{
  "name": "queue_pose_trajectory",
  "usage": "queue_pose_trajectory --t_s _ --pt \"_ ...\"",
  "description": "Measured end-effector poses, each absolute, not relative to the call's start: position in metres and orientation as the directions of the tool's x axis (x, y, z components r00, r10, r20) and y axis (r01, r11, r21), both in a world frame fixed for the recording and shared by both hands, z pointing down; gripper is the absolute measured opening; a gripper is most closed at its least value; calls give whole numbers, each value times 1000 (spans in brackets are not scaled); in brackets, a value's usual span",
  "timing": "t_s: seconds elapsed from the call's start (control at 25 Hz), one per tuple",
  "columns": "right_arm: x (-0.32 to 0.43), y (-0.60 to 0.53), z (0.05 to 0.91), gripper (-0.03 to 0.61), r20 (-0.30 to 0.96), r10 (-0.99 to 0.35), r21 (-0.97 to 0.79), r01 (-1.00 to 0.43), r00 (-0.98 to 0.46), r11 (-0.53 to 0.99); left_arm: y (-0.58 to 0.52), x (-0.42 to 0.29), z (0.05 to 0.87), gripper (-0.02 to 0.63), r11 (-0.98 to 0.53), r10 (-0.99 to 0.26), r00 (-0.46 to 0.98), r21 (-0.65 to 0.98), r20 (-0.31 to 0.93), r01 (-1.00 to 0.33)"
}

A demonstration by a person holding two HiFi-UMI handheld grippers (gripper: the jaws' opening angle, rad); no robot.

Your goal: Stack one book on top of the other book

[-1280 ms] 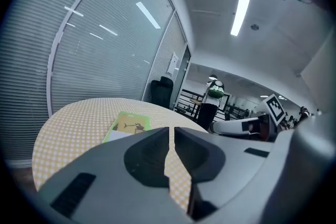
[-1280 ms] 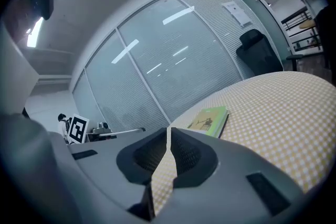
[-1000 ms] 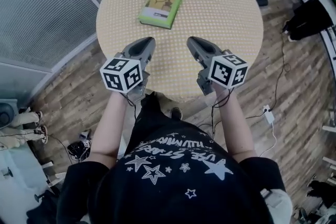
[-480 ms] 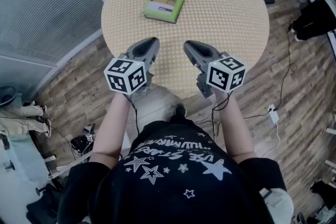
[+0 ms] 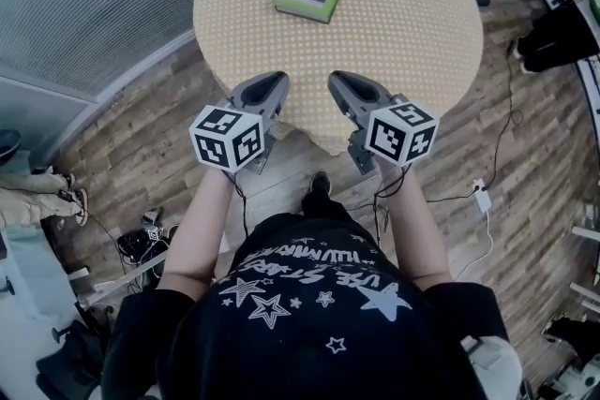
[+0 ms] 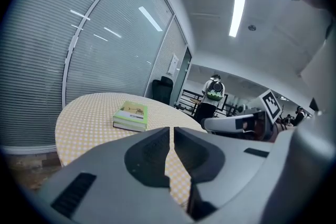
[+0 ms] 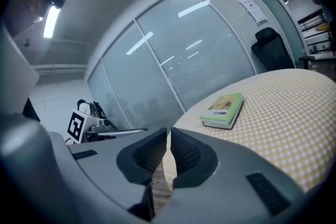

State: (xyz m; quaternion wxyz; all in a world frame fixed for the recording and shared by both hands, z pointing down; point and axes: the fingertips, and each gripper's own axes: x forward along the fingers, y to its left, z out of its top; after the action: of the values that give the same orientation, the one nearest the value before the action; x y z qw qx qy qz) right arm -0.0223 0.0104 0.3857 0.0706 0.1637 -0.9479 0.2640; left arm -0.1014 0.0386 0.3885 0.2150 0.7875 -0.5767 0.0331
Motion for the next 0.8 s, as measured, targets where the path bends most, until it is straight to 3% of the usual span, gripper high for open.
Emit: queue_pose_trajectory --t_s 0.8 --pt "-1 136 360 40 217 -358 -411 -417 -908 811 167 -101 352 31 -278 -918 339 273 207 -921"
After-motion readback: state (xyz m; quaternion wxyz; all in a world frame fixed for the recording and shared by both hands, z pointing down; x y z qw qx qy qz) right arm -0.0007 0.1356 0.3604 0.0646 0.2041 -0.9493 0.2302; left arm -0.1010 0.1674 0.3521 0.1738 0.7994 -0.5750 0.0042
